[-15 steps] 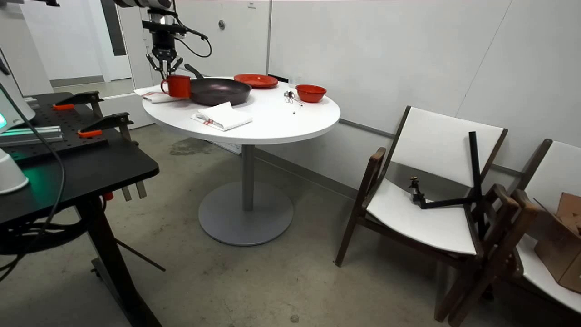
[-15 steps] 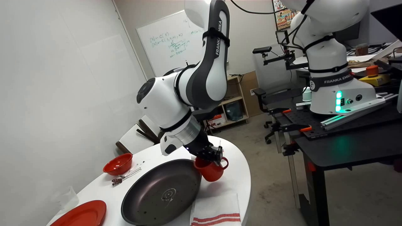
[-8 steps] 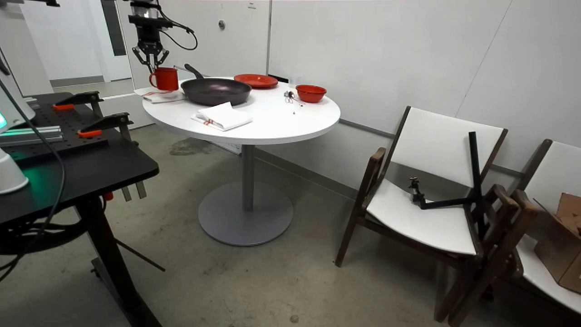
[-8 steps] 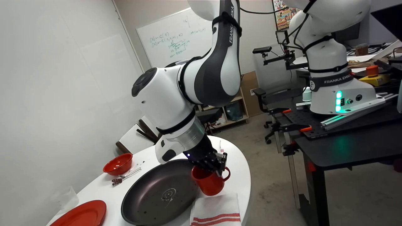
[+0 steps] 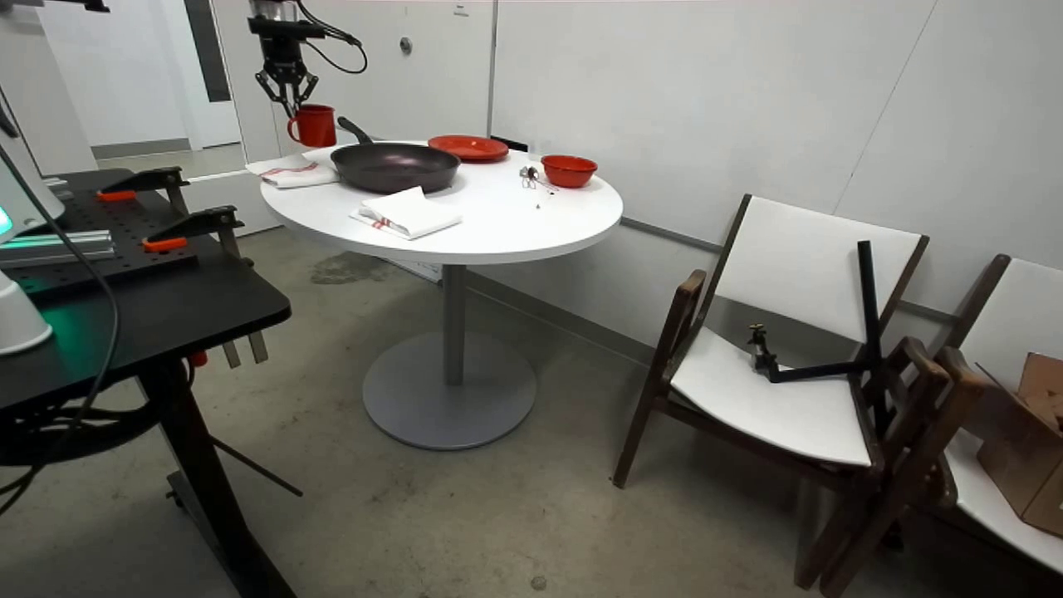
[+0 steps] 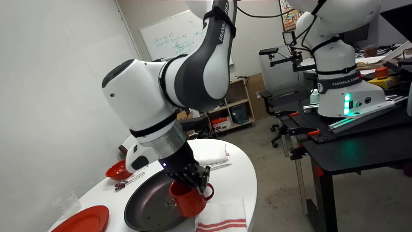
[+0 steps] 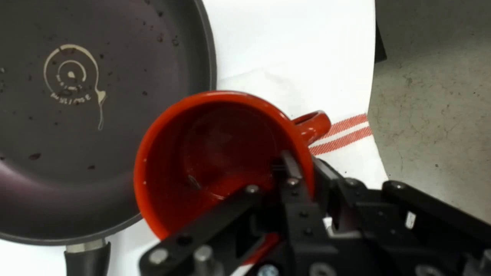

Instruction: Move the cup to the left

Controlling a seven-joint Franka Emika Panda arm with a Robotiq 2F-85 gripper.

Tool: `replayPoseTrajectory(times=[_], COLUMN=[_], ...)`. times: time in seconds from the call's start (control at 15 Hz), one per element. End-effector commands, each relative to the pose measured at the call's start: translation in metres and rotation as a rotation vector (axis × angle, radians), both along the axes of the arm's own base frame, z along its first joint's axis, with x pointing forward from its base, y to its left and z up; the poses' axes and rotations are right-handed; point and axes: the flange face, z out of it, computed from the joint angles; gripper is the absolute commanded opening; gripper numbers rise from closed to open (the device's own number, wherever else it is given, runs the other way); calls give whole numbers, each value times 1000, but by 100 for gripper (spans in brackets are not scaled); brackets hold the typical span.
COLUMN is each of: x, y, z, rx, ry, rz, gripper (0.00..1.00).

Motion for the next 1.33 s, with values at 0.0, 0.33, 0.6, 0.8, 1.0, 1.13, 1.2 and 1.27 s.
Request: replayPoseTrajectory(times=[0.0, 0.33, 0.6, 0.8, 1.0, 1.13, 1.2, 1.27], x=[29, 51, 62, 68, 71, 72, 73, 74], y=[20, 39, 54, 63, 67, 69, 69, 70], z=[-4, -18, -24, -30, -45, -55, -59, -62], rx=[28, 43, 33, 27, 22, 20, 21, 20], ry=[6, 17, 33, 46, 70, 85, 90, 96], rz=[28, 64, 91, 106, 120, 129, 132, 136], gripper=[3, 3, 3, 3, 3, 3, 3, 3])
